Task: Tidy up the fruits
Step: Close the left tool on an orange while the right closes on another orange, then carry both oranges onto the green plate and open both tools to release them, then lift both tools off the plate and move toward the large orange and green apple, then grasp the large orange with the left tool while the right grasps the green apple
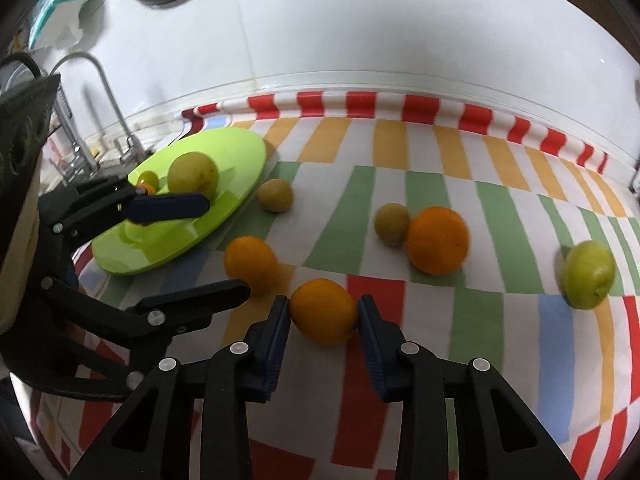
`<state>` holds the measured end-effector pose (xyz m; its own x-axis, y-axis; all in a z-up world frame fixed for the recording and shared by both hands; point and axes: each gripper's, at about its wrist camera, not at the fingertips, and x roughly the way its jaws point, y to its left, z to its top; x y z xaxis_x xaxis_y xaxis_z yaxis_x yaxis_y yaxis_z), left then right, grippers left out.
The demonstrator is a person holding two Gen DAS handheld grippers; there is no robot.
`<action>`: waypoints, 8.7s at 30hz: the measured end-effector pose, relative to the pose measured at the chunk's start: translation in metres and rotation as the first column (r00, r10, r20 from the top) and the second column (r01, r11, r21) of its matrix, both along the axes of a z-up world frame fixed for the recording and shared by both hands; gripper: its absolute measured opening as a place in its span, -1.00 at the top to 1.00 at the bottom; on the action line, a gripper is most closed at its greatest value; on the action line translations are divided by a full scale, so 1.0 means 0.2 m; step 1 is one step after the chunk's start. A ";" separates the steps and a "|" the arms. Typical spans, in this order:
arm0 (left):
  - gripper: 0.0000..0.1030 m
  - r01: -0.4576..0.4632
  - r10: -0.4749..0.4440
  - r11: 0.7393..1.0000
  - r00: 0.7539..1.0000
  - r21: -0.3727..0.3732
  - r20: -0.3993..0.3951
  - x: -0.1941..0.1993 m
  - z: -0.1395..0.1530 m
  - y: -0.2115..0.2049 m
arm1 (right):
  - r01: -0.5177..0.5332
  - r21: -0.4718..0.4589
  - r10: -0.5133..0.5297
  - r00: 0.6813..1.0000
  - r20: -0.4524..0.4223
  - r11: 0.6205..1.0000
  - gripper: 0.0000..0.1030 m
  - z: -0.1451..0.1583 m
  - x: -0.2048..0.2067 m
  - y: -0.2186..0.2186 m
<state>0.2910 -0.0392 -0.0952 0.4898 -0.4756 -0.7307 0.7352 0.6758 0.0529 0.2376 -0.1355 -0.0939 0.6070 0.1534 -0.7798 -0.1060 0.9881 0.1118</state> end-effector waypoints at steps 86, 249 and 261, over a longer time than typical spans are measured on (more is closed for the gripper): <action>0.23 -0.413 0.432 0.897 0.895 -0.161 0.114 0.04 0.44 0.87 | -0.111 0.034 0.097 0.958 0.269 0.993 0.31 0.42 0.17 0.67; -0.02 -0.399 0.399 0.917 0.917 -0.003 0.021 0.03 -0.01 -0.73 | 0.266 0.080 -0.269 0.963 0.019 0.961 -0.25 -0.05 0.10 -0.96; 0.23 -0.384 0.383 0.923 0.923 0.014 0.043 0.05 -0.01 -0.74 | 0.262 0.054 -0.263 0.965 0.022 0.964 0.01 -0.06 0.13 -0.95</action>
